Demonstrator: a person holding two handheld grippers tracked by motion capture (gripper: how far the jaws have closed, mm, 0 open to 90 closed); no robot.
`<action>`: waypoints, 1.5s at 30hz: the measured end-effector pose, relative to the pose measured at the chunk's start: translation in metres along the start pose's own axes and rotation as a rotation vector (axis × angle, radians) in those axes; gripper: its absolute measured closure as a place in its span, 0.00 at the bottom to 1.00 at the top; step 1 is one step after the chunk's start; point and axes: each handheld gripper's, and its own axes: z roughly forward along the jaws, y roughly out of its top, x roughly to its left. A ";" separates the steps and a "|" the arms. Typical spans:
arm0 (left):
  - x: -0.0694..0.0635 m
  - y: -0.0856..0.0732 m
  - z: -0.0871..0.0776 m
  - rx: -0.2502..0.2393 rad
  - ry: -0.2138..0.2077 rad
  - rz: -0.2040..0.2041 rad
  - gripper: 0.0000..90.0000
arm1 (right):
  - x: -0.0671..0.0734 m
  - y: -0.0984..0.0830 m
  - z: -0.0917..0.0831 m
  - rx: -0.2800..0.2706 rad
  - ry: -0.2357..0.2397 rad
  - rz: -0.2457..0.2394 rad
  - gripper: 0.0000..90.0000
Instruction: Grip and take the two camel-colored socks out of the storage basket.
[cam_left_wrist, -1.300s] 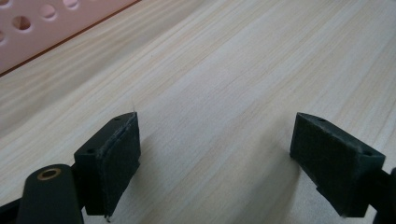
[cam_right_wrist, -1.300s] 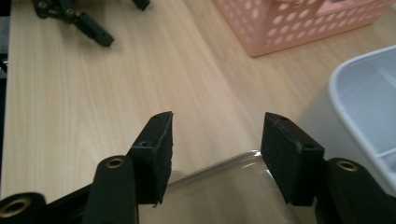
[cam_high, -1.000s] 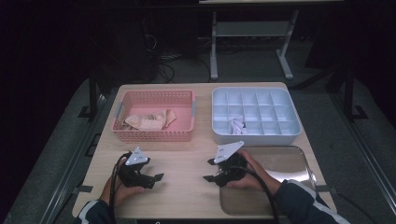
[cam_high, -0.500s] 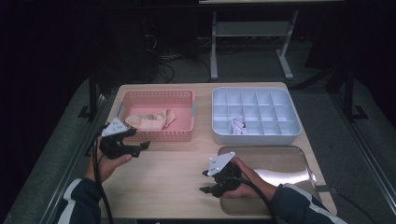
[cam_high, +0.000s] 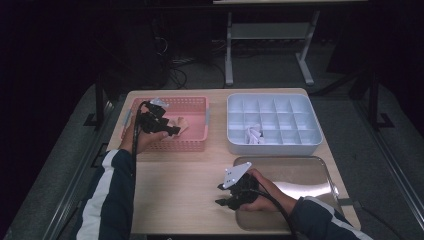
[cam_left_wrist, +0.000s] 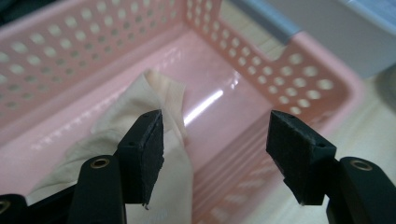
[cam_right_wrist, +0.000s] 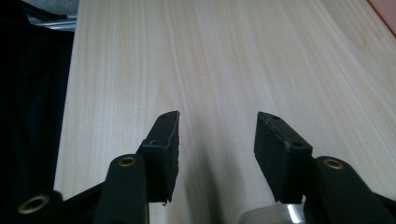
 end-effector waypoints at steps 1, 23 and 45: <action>0.002 0.002 0.006 0.013 0.008 -0.020 0.40 | -0.001 -0.001 0.000 -0.002 0.001 0.008 0.55; 0.019 0.010 0.061 0.333 0.147 -0.147 0.44 | -0.007 -0.005 0.002 0.031 -0.003 0.031 0.49; 0.012 0.022 0.023 0.130 0.176 -0.092 0.89 | -0.010 -0.006 0.000 0.025 -0.003 0.029 0.48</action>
